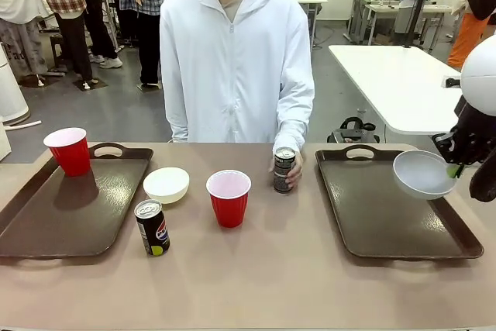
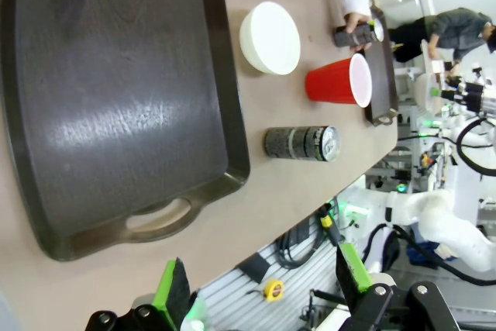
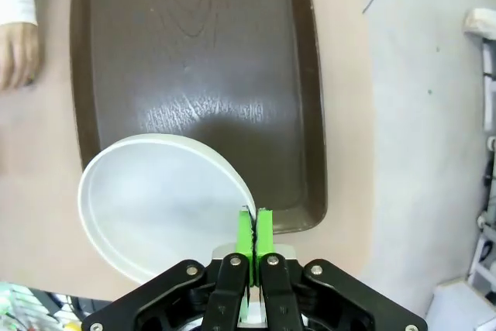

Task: Prepare tableware on both trays.
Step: Pick up a Picnic Bowl from the table and place it on a Handle tray.

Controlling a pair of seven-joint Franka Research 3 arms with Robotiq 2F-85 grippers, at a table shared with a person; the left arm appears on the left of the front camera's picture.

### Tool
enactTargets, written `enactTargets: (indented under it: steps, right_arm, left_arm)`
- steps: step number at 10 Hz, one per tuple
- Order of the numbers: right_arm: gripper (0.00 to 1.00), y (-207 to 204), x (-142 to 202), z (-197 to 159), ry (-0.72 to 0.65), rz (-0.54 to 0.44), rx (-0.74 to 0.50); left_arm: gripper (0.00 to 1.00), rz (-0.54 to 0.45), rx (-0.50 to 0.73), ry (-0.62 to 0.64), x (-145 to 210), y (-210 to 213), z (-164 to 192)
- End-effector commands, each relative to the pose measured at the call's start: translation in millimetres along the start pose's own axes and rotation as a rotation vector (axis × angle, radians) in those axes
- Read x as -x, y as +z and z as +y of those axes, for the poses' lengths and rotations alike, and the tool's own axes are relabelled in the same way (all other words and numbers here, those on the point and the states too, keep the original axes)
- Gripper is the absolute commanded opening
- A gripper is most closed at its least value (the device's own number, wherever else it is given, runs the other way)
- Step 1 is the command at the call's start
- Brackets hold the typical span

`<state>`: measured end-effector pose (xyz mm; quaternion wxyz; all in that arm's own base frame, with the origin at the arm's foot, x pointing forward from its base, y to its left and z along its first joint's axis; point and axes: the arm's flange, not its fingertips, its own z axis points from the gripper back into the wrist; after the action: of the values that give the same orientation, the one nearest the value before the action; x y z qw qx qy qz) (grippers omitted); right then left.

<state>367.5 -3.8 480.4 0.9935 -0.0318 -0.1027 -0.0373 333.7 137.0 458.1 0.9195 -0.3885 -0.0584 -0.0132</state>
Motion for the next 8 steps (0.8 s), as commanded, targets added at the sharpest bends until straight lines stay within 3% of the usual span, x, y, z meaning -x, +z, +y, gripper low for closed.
enactTargets:
  steps: [1,2,3,8]
  right_arm:
    - [0.00,6,5,23,0.057,0.002,0.026]
    - [0.02,0,0,0,0.000,0.000,0.000]
    - [0.02,-20,-10,6,0.057,-0.005,0.011]
    - [0.02,-74,-28,6,0.078,0.075,-0.038]
  left_arm:
    - [1.00,-0.006,0.012,0.002,0,1,0]
    - [1.00,-0.006,0.012,0.002,0,1,0]
    - [1.00,-0.006,0.012,0.002,0,1,0]
    - [1.00,-0.006,0.012,0.002,0,1,0]
